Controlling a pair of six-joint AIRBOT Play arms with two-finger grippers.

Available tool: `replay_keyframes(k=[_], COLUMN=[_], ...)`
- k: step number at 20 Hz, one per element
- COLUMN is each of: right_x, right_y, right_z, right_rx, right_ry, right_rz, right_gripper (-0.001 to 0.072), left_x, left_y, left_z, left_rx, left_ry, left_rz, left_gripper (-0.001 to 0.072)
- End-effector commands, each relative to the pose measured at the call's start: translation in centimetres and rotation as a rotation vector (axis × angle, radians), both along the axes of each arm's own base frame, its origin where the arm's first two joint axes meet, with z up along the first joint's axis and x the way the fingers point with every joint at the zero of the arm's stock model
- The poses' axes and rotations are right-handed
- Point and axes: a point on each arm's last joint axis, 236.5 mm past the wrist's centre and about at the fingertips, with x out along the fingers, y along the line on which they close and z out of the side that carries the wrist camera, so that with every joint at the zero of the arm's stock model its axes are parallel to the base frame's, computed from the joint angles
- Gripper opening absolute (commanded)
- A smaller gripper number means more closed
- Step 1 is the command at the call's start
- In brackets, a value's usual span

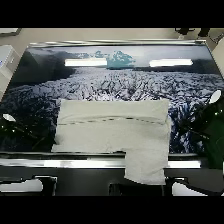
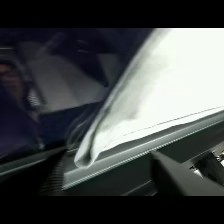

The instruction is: Fold the clothes and pants, and hang the long-sleeved shirts on hangers.

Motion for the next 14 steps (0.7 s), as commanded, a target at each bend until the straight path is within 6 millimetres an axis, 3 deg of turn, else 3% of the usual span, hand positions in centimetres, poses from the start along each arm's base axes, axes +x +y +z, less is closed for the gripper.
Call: replay_keyframes(k=[1,3,4,5,7,8,9,11,14], right_x=[-0.3,-0.4,-0.4,-0.6,-1.6,-2.4,-3.4,-5.8,-8.2], right_y=[0.5,0.6,0.6,0.6,1.1,1.7,2.3,3.7,7.3], right_z=[0.0,0.0,0.0,0.0,-0.8,-1.4,-2.0,-3.3,-4.6], right_rx=[0.023,0.024,0.025,0.026,0.021,0.033,0.045,0.076,0.217], right_ry=[0.002,0.005,0.007,0.011,0.007,-0.006,-0.008,0.011,0.031], right_rz=[-0.007,-0.007,-0.007,-0.008,-0.022,-0.026,-0.025,-0.022,-0.023], right_gripper=[0.0564,0.0563,0.0563,0.0562,0.0563,0.0567,0.0574,0.0577,0.0608], left_x=[0.5,1.0,1.1,1.0,0.1,-0.6,-1.2,-1.8,-1.5], left_y=[-1.0,-1.5,-1.6,-1.8,-2.5,-2.8,-3.2,-3.3,-3.0], left_z=[-1.1,-0.9,-0.8,-0.8,-1.1,-1.2,-1.2,-0.9,-0.7], left_rx=[-0.020,-0.040,-0.046,-0.052,-0.064,-0.073,-0.094,-0.114,-0.111], left_ry=[-0.053,-0.065,-0.066,-0.062,-0.036,-0.024,-0.020,-0.014,-0.021], left_rz=[0.049,0.072,0.077,0.076,0.069,0.063,0.042,0.019,0.026], left_gripper=[0.0477,0.0472,0.0381,0.0353,0.0351,0.0274,0.0146,0.0020,0.0020])
